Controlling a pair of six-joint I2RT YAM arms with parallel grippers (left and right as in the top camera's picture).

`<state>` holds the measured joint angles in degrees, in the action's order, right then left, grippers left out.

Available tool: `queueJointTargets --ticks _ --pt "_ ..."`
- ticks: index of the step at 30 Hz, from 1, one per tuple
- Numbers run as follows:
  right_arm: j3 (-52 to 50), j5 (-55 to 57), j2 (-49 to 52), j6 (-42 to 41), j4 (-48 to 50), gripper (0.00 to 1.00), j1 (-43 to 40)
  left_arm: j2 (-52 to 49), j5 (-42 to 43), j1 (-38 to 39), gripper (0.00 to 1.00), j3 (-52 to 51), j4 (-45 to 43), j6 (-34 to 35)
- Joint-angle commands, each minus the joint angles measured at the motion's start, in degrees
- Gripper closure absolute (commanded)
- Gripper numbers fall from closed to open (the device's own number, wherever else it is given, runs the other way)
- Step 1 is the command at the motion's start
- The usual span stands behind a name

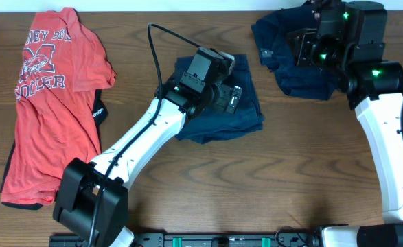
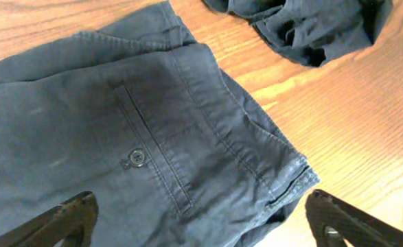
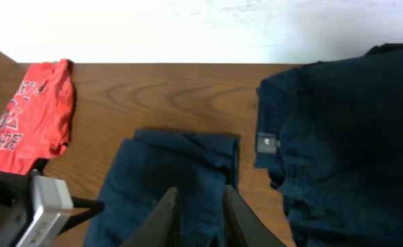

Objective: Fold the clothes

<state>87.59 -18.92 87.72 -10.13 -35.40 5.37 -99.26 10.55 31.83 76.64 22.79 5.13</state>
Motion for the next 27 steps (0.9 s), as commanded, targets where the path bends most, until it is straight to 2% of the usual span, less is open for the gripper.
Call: queueJointTargets --ticks 1,4,7,10,12,15,19,27 --pt "0.0 0.7 0.4 -0.5 -0.6 0.79 -0.6 0.4 0.1 -1.4 0.0 1.7 -0.6 1.4" --pt "0.0 0.7 2.7 0.2 -2.3 0.75 -0.5 2.5 0.1 -4.2 0.01 1.7 -0.4 4.2" --pt "0.0 -1.0 6.6 2.3 -4.5 0.65 -0.3 5.4 0.1 -8.0 0.01 1.7 0.7 6.4" --pt "0.0 -3.4 11.8 4.7 -6.5 0.5 0.0 8.0 0.1 -11.8 0.02 1.7 2.1 6.3" --pt "0.0 -3.6 15.6 5.1 -7.2 0.28 0.3 9.2 0.1 -14.3 0.01 1.7 3.7 6.1" --pt "0.0 -3.8 20.6 6.0 -6.9 0.16 0.9 9.6 0.1 -17.0 0.02 1.7 6.6 5.6" --pt "0.0 -4.0 25.8 8.1 -6.3 0.12 2.3 9.6 0.0 -19.7 0.01 1.5 9.9 4.9" --pt "0.0 -3.8 33.3 8.5 -6.3 0.11 5.2 9.6 0.1 -21.2 0.01 1.5 11.9 4.8"
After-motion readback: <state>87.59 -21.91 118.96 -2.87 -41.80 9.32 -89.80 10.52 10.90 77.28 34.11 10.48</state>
